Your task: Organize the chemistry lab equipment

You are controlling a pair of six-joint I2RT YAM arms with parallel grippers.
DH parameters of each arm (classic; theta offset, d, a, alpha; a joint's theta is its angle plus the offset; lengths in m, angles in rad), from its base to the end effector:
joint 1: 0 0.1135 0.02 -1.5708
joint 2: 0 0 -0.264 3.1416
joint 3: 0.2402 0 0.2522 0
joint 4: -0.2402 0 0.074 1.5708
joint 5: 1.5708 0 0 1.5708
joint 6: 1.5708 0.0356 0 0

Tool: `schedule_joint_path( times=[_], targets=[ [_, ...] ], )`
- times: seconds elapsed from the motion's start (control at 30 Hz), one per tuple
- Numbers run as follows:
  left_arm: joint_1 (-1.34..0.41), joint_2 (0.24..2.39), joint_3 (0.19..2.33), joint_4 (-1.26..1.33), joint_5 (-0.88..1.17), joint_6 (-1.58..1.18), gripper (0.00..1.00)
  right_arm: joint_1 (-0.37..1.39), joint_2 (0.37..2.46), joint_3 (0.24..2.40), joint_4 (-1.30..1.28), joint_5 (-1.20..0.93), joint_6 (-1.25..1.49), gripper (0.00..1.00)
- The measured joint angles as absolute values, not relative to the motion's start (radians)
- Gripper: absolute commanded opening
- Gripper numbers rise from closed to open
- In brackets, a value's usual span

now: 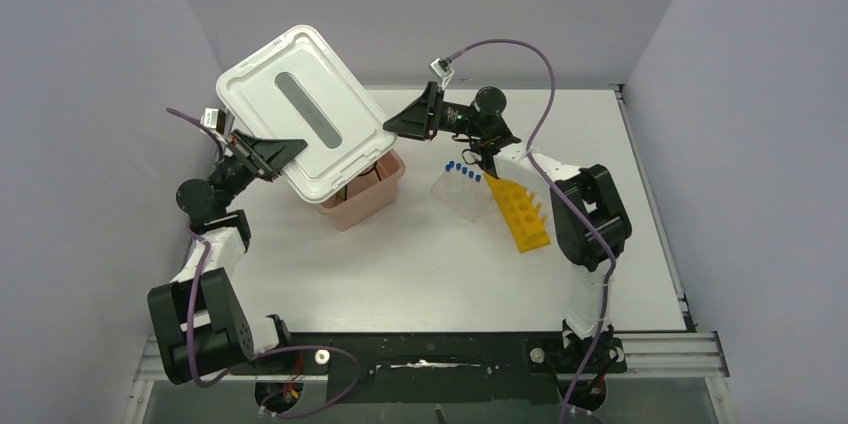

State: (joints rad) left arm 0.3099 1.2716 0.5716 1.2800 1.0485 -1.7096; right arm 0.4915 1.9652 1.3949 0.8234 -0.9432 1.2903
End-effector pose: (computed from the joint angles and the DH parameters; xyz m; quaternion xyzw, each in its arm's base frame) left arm 0.2427 0.0453 0.3041 -0.1141 0.5918 -0.6726 0.4293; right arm 0.3848 0.2387 0.2992 -0.1189 0.6421 0.7226 0.2266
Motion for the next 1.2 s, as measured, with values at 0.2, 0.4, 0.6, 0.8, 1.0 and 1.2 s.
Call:
schedule_joint_path(
  times=[0.2,0.4,0.6,0.8,1.0,1.2],
  targets=[
    [0.31,1.272,0.571,1.286,1.048,-1.717,0.0,0.509,1.982,1.395,0.942,-0.942,1.383,0.64],
    [0.31,1.278,0.571,1.29,1.048,-1.715,0.0,0.554,2.001,1.395,1.029,-0.943,1.446,0.61],
    [0.31,1.283,0.561,1.291,1.048,-1.714,0.0,0.574,2.001,1.407,1.008,-0.948,1.42,0.27],
    [0.31,1.279,0.554,1.288,1.048,-1.676,0.13,0.57,2.001,1.409,0.977,-0.953,1.446,0.0],
    [0.316,1.248,0.538,1.2,1.043,-1.62,0.65,0.568,2.002,1.409,1.006,-0.948,1.471,0.0],
    [0.341,1.155,0.531,0.823,0.994,-1.382,0.69,0.508,2.003,1.409,1.074,-0.938,1.53,0.0]
  ],
)
